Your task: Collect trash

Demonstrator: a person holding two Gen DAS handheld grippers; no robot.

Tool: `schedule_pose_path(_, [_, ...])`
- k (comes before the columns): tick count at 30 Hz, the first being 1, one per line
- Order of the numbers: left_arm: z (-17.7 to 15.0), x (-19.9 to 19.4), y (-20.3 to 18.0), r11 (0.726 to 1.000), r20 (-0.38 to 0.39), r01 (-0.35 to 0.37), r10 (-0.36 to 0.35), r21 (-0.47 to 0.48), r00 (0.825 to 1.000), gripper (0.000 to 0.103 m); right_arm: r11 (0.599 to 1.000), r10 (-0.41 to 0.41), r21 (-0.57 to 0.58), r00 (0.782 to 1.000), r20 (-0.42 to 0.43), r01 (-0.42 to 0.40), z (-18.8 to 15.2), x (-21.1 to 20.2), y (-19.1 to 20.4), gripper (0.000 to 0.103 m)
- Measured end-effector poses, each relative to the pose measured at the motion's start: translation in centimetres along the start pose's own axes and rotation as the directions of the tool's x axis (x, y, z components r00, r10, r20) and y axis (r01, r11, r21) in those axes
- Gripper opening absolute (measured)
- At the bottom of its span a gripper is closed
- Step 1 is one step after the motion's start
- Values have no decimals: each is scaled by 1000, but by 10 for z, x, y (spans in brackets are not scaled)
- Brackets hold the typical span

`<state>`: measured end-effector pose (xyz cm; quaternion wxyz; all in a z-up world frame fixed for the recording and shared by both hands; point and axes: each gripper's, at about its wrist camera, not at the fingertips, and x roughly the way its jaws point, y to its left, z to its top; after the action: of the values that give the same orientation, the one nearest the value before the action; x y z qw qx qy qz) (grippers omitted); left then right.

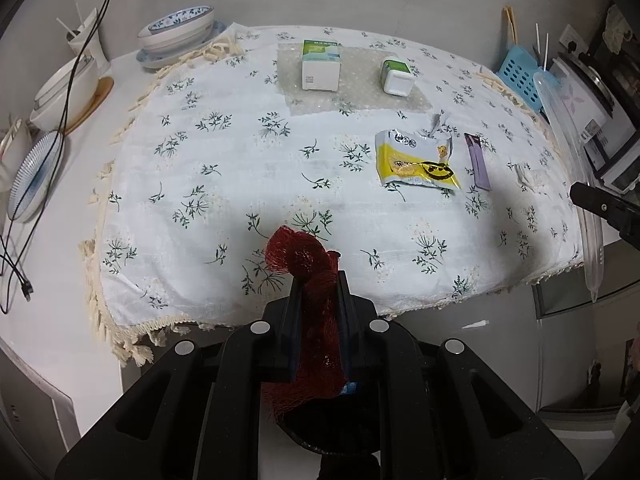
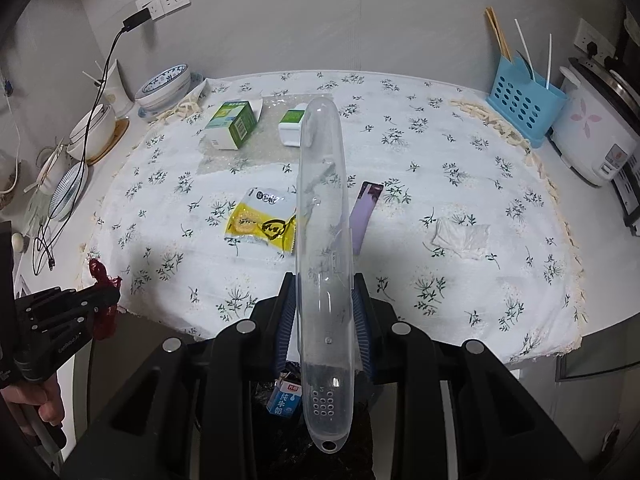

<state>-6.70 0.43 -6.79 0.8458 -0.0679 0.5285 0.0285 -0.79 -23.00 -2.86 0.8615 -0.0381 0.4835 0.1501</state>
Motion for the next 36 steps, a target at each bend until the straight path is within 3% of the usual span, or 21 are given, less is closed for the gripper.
schedule_pose_path(15, [-36,-13,-4,1000,1,26,-26,9,1000,14,997,44,-69,998,-35,-47,-49,-3,38,27])
schedule_pose_path(36, [-96,-1,10,999,-41,39,-41,-28,998,14,986,89,-127,989,-120,-104,-113,9,74,27])
